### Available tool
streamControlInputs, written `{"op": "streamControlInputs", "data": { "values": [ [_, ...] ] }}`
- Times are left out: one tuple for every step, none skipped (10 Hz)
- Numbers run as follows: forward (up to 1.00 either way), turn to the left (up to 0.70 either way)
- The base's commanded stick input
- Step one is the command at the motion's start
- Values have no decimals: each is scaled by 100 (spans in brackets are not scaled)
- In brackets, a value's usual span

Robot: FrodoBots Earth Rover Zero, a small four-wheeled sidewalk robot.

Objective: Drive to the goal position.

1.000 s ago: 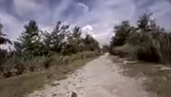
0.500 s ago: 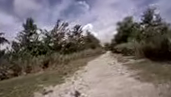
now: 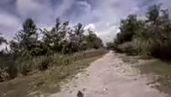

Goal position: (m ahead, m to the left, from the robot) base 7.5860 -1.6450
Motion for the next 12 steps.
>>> {"op": "streamControlInputs", "data": {
  "values": [
    [100, -37],
    [100, -37],
    [100, -38],
    [100, -37],
    [100, -37],
    [100, -22],
    [100, 0],
    [100, 0],
    [100, 0],
    [100, 0],
    [100, 0],
    [100, 0]
  ]
}}
